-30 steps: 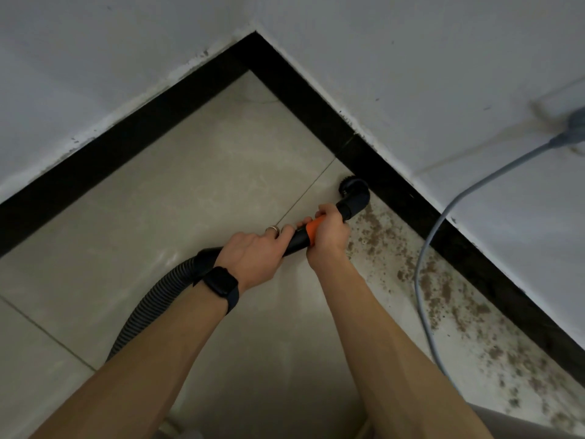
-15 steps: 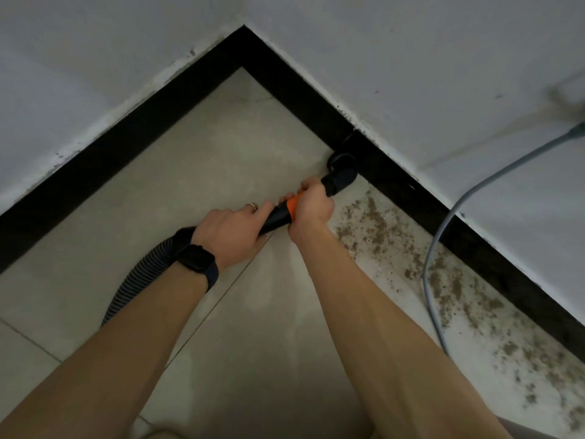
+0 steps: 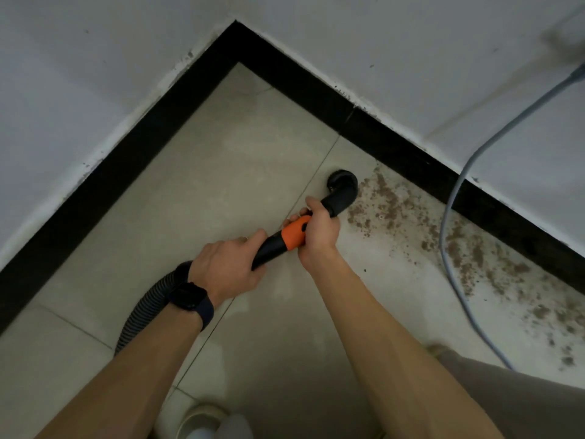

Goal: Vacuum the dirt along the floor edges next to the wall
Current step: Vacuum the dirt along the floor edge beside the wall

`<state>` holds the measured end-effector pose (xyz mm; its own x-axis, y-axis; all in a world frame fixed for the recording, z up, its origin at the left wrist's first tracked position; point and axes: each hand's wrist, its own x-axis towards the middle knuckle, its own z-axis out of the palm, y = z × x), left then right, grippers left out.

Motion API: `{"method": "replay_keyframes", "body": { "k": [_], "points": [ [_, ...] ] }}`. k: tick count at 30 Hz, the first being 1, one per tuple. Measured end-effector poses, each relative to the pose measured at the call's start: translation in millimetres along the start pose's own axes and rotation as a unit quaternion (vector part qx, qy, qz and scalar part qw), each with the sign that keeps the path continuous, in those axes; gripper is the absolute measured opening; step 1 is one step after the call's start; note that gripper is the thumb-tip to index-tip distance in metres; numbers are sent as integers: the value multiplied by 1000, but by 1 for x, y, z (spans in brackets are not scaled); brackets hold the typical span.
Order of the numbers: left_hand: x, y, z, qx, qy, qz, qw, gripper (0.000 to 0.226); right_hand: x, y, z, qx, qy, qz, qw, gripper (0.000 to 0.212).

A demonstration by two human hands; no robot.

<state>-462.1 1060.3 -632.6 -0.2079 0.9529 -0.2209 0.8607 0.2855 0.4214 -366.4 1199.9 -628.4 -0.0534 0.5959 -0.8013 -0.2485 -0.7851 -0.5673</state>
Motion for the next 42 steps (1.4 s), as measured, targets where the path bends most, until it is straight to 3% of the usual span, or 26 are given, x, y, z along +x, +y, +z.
{"method": "replay_keyframes", "body": {
  "k": [12, 23, 31, 42],
  "points": [
    [-99, -20, 23, 74, 0, 61, 995, 54, -65, 74, -46, 19, 74, 44, 996, 19],
    [-51, 20, 30, 57, 8, 44, 997, 42, -34, 24, -48, 9, 78, 0, 997, 15],
    [-67, 17, 32, 82, 9, 66, 994, 52, -42, 38, -60, 18, 87, 21, 996, 16],
    [-28, 24, 25, 42, 20, 28, 999, 42, -18, 8, -35, -19, 84, -13, 996, 15]
  ]
}}
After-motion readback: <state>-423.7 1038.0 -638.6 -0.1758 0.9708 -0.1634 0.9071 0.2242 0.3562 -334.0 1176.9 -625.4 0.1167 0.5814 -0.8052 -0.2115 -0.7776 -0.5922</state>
